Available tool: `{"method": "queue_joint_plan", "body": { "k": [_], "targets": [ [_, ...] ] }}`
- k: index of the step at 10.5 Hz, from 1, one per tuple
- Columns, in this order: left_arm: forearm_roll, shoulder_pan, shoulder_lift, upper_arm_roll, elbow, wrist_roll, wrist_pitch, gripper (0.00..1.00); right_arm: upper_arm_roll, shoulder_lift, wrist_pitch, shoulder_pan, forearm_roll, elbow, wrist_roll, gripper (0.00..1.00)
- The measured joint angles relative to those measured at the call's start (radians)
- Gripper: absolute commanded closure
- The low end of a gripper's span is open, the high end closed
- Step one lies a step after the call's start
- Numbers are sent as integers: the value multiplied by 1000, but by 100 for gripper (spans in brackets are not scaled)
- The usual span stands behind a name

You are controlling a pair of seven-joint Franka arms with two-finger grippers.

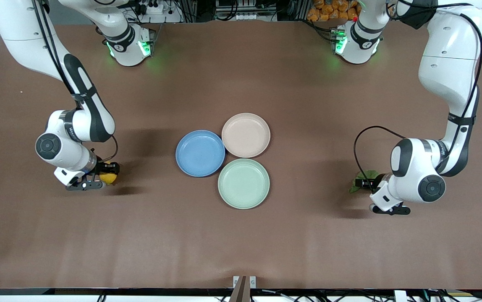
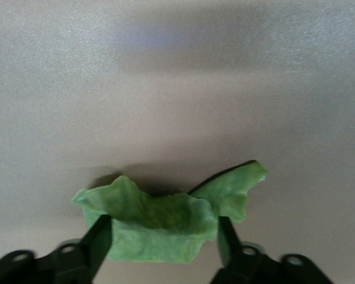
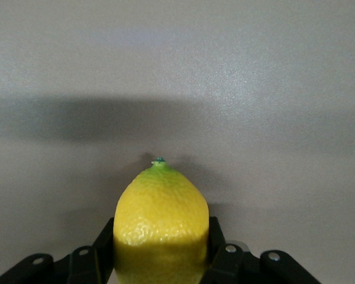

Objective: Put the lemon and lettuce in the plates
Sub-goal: 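Close the right gripper on the lemon while the left gripper grasps the lettuce, then carry the lemon onto the blue plate while the left gripper carries lettuce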

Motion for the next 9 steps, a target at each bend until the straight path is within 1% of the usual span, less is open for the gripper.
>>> {"method": "queue_joint_plan", "body": {
  "k": [1, 2, 3, 4, 6, 8, 9],
  "targets": [
    [0, 2, 2, 0, 0, 1, 1, 34, 1, -2, -19, 8, 0, 7, 0, 100],
    [0, 2, 2, 0, 0, 1, 1, 41, 1, -10, -67, 18, 0, 25, 7, 100],
    [0, 2, 2, 0, 0, 1, 1, 45, 2, -27, -119, 33, 1, 48, 26, 100],
    [1, 2, 2, 0, 0, 2, 1, 50, 2, -47, -156, 61, 1, 66, 64, 100],
    [1, 2, 2, 0, 0, 15, 2, 77, 3, -75, -231, 135, 1, 102, 169, 100],
    [1, 2, 2, 0, 0, 27, 3, 100, 5, -80, -293, 212, 1, 146, 276, 100],
    [1, 2, 2, 0, 0, 35, 3, 100, 5, -80, -302, 255, 2, 158, 333, 100]
  ]
}}
